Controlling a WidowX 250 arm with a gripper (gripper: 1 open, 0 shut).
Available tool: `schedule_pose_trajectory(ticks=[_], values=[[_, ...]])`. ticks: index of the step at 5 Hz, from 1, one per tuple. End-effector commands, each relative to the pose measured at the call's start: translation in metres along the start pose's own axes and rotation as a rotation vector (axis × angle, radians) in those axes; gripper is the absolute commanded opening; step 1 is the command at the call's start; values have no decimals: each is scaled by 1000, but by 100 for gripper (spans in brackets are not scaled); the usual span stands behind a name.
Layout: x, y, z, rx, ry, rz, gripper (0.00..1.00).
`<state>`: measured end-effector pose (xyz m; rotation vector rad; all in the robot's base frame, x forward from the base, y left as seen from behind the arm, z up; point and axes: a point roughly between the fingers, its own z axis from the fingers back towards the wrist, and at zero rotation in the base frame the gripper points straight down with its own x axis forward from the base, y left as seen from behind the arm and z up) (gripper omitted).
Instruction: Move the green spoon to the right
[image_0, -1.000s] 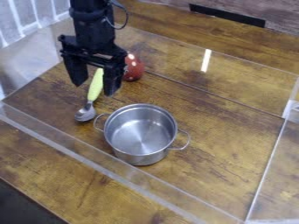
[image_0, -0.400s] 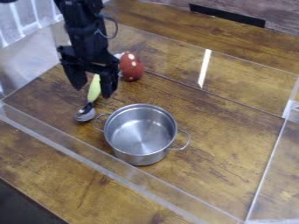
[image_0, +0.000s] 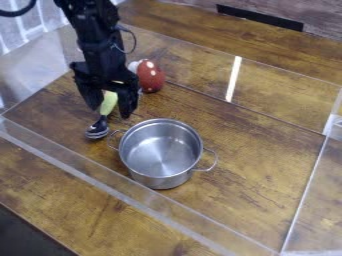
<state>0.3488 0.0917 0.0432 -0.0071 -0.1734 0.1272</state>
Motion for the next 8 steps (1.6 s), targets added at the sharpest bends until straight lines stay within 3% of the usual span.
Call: schedule_pose_trajectory(ticks=[1, 3, 4, 5, 6, 7, 8], values=[[16, 13, 11, 9, -69, 25, 100], [25, 12, 6, -2, -83, 27, 100], [26, 11, 3, -8, -83, 27, 0], [25, 8, 5, -20, -86, 21, 100], [24, 6, 6, -27, -88, 11, 100], [25, 4, 3, -28, -88, 7, 0], [23, 2, 6, -34, -93, -4, 100]])
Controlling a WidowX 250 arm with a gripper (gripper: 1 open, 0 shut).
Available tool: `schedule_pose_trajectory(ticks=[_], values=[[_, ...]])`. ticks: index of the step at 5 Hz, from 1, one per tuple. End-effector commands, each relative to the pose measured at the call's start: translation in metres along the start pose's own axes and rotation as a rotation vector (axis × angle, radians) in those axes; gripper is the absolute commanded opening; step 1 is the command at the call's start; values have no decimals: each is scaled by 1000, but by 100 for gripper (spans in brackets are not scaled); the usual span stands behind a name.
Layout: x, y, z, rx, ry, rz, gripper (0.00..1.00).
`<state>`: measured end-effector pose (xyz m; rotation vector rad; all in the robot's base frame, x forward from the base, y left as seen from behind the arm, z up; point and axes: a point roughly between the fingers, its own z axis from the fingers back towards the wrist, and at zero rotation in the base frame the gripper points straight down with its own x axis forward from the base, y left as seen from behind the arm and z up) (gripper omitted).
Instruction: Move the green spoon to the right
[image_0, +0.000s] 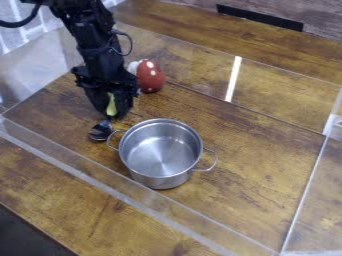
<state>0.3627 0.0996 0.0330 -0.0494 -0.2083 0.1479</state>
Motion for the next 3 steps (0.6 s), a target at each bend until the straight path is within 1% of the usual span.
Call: schedule_pose_trajectory(ticks=[1, 2, 3], values=[[10, -7, 19, 10, -63, -41, 100], [11, -7, 17, 12, -65, -43, 0], [13, -9, 21, 16, -66, -45, 0]])
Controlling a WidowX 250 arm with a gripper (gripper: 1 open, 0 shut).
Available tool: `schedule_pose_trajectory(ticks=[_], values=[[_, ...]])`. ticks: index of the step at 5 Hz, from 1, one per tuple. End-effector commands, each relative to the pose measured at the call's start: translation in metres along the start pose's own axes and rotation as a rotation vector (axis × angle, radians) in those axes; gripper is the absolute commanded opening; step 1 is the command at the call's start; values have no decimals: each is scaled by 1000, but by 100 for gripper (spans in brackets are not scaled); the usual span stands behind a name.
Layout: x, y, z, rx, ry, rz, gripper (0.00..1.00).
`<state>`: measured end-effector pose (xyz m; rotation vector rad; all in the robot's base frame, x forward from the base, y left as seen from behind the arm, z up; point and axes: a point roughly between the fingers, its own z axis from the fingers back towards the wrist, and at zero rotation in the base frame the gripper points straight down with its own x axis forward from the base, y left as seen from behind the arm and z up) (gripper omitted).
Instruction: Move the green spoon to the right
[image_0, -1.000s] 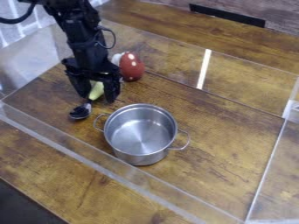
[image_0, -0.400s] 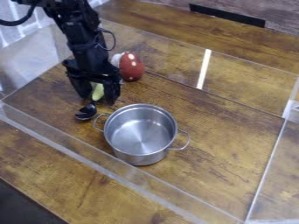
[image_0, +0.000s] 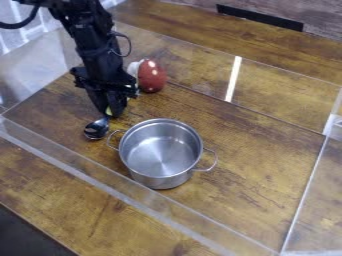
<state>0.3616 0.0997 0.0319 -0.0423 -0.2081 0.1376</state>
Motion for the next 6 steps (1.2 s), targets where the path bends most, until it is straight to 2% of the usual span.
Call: schedule_pose_trajectory(ticks=[1, 2, 3, 4, 5, 6], values=[[23, -17, 43, 14, -88, -41, 0], [32, -27, 68, 19, -115, -49, 0], [46, -44, 97, 5, -153, -60, 0], [57, -68, 115, -17, -178, -91, 0], [62, -91, 129, -38, -200, -127, 0], [63, -101, 134, -43, -208, -145, 0]])
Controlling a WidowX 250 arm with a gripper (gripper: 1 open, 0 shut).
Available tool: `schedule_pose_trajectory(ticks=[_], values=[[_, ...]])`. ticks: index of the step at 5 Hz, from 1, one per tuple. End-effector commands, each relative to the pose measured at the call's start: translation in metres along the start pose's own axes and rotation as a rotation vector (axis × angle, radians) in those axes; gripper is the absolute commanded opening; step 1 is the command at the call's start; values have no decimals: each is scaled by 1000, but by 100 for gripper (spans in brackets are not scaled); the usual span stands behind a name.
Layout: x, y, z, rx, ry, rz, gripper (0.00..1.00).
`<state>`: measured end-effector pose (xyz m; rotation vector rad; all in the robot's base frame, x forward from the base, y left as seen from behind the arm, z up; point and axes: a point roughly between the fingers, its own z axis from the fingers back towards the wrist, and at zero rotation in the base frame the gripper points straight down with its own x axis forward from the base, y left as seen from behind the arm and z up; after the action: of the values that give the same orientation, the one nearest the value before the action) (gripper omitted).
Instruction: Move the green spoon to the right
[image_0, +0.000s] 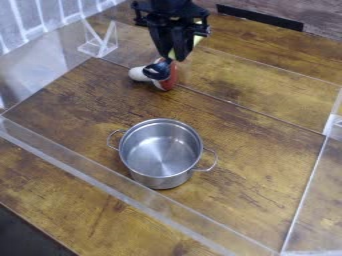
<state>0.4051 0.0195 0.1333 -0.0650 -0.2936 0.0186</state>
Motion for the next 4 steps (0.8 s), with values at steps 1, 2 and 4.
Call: schedule_pose_trajectory(ticks=[1, 2, 4], values=[[21, -17, 42, 3, -126, -43, 0], [26, -21, 36, 5, -123, -54, 0], [37, -45, 13, -6, -120, -97, 0]])
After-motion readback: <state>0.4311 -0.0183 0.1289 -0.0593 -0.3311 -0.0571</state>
